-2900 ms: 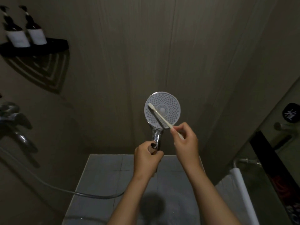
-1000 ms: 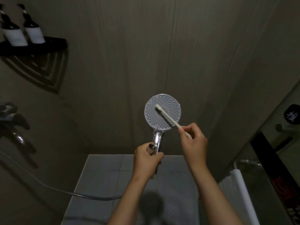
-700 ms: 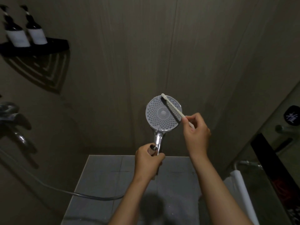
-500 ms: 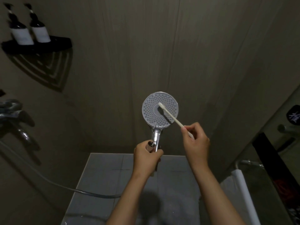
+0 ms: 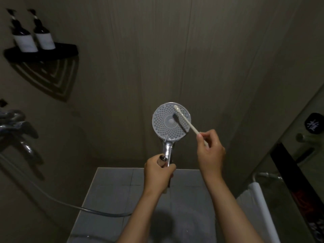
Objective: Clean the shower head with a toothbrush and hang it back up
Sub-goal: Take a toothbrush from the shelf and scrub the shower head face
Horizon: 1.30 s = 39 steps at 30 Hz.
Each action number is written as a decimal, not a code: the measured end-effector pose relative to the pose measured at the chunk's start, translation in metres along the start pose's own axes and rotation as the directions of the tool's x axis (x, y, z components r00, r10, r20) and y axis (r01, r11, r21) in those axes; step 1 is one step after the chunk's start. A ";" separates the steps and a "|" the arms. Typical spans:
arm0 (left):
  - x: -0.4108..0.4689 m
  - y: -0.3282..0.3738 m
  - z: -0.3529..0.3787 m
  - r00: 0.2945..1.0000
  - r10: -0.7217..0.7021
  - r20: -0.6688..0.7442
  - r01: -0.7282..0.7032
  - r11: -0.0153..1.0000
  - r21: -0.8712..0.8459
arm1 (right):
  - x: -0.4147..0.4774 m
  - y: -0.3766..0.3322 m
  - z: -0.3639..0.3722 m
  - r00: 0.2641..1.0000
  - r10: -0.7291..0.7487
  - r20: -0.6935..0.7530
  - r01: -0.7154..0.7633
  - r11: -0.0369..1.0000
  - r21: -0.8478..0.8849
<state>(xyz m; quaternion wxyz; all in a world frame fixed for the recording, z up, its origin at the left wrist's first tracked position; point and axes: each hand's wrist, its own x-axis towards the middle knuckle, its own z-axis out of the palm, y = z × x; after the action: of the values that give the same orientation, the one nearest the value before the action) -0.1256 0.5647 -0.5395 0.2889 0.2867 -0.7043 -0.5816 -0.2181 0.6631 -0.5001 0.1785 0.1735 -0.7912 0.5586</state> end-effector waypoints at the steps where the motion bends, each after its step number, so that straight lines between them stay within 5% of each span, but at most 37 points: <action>1: 0.000 0.001 -0.001 1.000 -0.004 -0.003 0.004 1.000 -0.002 | -0.005 0.003 0.000 1.000 -0.002 0.019 0.002 1.000 -0.008; 13: -0.006 -0.005 -0.003 1.000 0.024 0.018 -0.024 1.000 0.013 | 0.001 0.002 -0.006 0.993 0.022 -0.116 -0.027 0.999 -0.037; 28: -0.003 -0.009 0.001 0.999 0.043 -0.002 -0.043 0.991 0.129 | -0.016 0.023 -0.002 0.970 0.021 0.241 -0.035 0.998 0.053; 39: -0.003 -0.010 0.003 1.000 0.027 0.000 -0.027 0.991 0.128 | -0.010 0.024 -0.008 0.994 0.041 0.102 -0.050 0.994 0.094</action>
<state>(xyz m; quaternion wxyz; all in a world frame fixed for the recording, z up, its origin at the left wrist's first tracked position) -0.1254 0.5676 -0.5503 0.2785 0.2958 -0.7437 -0.5310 -0.2200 0.6786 -0.5217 0.1175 0.1914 -0.7751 0.5906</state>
